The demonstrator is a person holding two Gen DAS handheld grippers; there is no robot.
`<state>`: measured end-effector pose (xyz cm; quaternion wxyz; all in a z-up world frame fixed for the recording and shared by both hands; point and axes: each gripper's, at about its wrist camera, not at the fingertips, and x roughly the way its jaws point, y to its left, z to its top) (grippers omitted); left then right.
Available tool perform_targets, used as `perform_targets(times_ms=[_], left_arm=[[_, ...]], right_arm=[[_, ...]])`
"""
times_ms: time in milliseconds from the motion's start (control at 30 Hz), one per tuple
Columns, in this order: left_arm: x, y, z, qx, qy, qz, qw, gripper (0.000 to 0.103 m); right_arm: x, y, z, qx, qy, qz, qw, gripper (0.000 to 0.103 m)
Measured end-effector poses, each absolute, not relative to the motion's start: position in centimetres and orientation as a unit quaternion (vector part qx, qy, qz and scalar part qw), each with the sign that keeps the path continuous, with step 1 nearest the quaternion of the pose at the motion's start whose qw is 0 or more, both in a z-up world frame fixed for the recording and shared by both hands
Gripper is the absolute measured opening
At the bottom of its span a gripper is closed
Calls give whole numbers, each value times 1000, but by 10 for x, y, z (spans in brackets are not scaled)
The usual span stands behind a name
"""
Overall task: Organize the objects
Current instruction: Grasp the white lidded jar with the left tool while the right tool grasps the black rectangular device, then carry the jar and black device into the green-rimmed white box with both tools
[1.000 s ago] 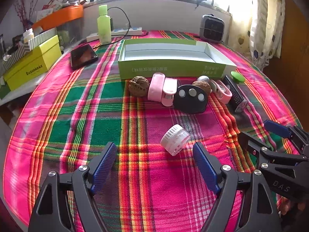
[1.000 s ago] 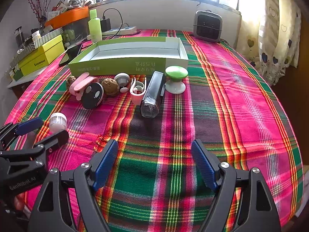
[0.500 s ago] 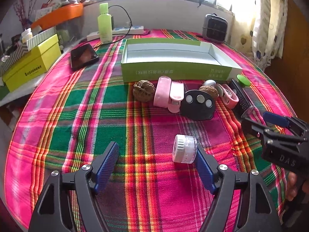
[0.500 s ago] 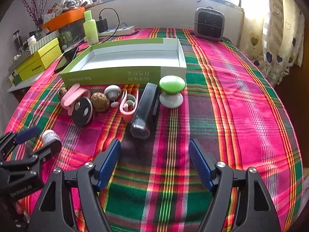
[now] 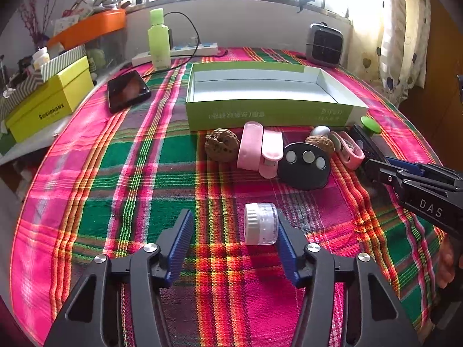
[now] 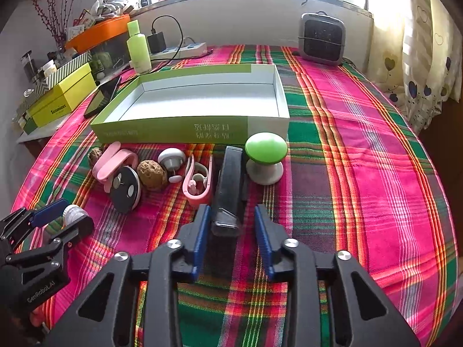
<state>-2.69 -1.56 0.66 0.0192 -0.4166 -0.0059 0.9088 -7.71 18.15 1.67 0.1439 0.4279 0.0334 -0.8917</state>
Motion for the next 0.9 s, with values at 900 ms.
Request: perform_targets(times_ms=[900], left_arm=[[-28, -18, 7, -414, -20, 910, 11, 27]], right_arm=[[-49, 207, 18, 420, 84, -893, 139, 24]])
